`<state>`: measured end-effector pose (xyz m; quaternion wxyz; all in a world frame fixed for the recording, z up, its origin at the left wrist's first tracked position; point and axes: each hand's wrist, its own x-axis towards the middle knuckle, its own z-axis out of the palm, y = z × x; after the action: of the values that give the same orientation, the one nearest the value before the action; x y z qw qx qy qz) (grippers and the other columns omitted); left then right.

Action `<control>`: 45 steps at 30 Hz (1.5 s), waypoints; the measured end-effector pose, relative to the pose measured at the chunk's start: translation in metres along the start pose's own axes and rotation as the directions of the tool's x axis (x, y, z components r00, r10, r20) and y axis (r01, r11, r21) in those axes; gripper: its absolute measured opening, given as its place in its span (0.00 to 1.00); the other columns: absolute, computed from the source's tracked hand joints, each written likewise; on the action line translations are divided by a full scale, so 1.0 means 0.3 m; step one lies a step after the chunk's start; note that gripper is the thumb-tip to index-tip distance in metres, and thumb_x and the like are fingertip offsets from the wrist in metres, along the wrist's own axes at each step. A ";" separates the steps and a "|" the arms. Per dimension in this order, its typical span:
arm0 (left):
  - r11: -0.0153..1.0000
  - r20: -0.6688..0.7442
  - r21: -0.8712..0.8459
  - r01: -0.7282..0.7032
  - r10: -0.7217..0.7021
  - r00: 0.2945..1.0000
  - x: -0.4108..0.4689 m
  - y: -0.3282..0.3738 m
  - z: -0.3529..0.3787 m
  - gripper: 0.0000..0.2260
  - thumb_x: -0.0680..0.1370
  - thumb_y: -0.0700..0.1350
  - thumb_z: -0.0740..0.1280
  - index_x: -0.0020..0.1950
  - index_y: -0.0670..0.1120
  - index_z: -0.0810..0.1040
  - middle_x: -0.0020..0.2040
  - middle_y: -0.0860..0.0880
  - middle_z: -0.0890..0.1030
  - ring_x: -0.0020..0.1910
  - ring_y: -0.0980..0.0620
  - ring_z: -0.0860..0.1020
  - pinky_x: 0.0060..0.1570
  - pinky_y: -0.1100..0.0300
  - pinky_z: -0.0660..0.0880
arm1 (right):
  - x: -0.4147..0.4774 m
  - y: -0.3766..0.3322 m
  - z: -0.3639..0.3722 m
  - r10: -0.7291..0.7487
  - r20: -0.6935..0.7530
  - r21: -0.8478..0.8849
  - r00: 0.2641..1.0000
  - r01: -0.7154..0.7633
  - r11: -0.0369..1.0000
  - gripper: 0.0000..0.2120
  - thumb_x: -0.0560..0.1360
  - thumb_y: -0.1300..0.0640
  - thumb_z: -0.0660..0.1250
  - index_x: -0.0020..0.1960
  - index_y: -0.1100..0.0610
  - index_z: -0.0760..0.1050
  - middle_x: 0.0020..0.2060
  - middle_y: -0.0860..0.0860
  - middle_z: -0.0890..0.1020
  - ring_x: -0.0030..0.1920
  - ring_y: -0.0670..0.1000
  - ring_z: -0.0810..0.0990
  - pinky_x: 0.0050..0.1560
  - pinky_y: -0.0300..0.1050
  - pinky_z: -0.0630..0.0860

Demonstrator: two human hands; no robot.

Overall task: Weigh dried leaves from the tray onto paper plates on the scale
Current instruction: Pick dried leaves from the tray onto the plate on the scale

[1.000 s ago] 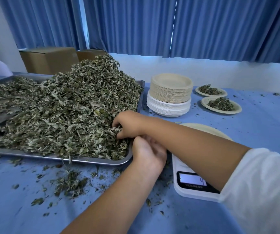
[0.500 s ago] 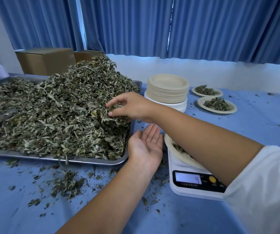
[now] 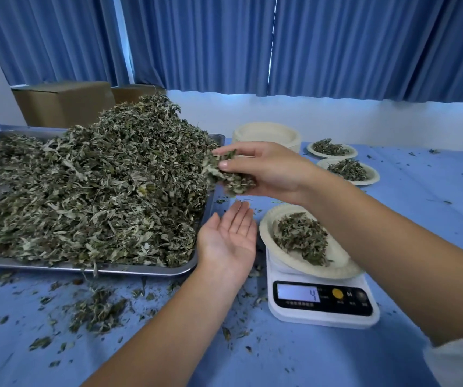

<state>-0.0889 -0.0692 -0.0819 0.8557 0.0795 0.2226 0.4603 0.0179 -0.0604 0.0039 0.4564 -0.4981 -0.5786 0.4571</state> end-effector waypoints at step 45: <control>0.993 0.047 0.105 -0.049 0.044 0.998 0.001 -0.018 -0.010 0.21 0.83 0.49 0.51 0.59 0.34 0.75 0.60 0.38 0.78 0.64 0.43 0.74 0.62 0.51 0.70 | -0.317 0.026 -0.269 -0.113 -0.105 -0.804 0.988 -0.017 0.595 0.02 0.71 0.53 0.73 0.40 0.50 0.82 0.34 0.38 0.82 0.35 0.32 0.76 0.37 0.25 0.69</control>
<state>-0.0861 -0.0722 -0.0866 0.8441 0.1402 0.2260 0.4656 0.1069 -0.1483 0.0027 0.2367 -0.6658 -0.7007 0.0985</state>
